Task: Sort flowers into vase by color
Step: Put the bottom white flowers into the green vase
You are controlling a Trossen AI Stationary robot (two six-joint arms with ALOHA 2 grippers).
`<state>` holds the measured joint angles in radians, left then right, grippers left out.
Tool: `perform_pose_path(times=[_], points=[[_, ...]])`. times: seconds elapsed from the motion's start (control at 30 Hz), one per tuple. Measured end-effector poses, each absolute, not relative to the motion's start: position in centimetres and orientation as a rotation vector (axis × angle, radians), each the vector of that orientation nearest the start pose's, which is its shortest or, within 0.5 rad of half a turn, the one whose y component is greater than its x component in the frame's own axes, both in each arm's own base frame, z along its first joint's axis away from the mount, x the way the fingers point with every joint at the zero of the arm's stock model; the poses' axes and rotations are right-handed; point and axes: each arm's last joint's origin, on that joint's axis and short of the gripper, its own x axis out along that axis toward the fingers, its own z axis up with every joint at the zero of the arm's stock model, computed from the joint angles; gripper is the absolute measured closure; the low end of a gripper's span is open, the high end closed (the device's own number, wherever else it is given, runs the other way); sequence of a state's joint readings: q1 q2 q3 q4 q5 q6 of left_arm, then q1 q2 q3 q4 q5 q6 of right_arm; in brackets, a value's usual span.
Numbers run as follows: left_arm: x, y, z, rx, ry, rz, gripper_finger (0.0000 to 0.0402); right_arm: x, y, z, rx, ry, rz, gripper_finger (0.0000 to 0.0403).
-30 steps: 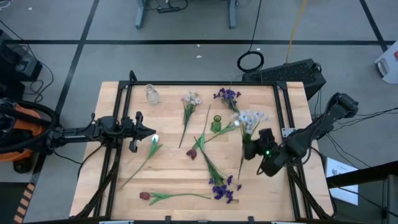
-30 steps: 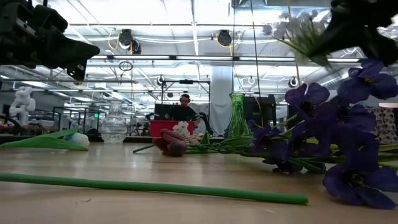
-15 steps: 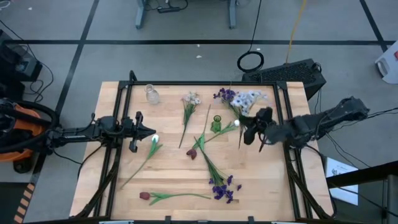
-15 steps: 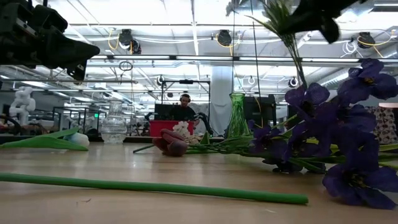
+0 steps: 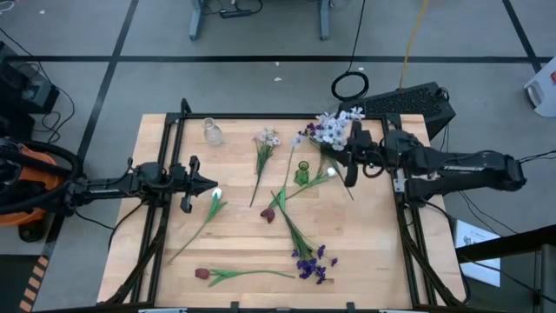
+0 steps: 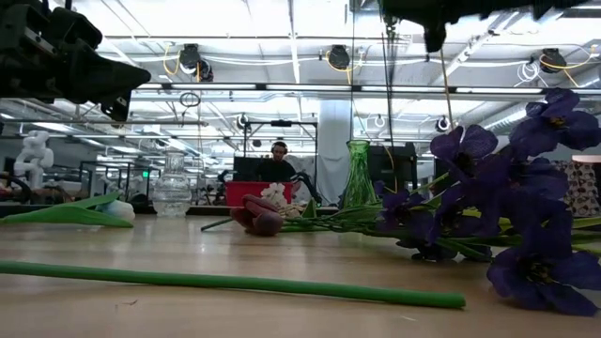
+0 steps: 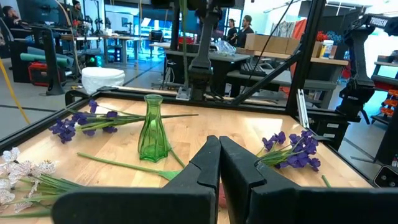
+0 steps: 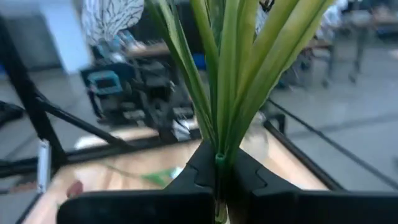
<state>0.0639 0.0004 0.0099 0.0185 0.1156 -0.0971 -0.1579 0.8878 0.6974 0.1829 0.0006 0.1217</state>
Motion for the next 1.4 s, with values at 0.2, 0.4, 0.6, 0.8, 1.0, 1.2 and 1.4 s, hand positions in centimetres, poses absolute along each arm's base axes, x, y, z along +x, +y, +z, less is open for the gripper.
perform_pose_path(times=[0.2,0.4,0.6,0.8,1.0,1.2,1.4], points=[[9.7,0.3,16.9,-0.095,-0.025,-0.053,0.0388,18.8,-5.2,29.4,0.130,-0.279,-0.156,0.0403],[9.7,0.3,16.9,-0.095,-0.025,-0.052,0.0388,18.4,-6.1,28.2,0.139,-0.287,-0.196,0.0403],[9.7,0.3,16.9,-0.095,-0.025,-0.053,0.0388,19.0,-6.3,27.7,0.121,-0.262,-0.205,0.0402],[9.7,0.3,16.9,-0.095,-0.025,-0.053,0.0388,19.8,-6.6,26.9,0.124,-0.232,-0.226,0.0402],[9.7,0.3,16.9,-0.095,-0.025,-0.053,0.0388,19.9,-6.7,27.2,0.089,-0.278,-0.236,0.0401],[9.7,0.3,16.9,-0.095,-0.025,-0.052,0.0388,19.5,-6.6,27.8,0.077,-0.317,-0.238,0.0399],[9.7,0.3,16.9,-0.095,-0.025,-0.053,0.0388,19.4,-6.6,27.7,0.051,-0.296,-0.249,0.0398]])
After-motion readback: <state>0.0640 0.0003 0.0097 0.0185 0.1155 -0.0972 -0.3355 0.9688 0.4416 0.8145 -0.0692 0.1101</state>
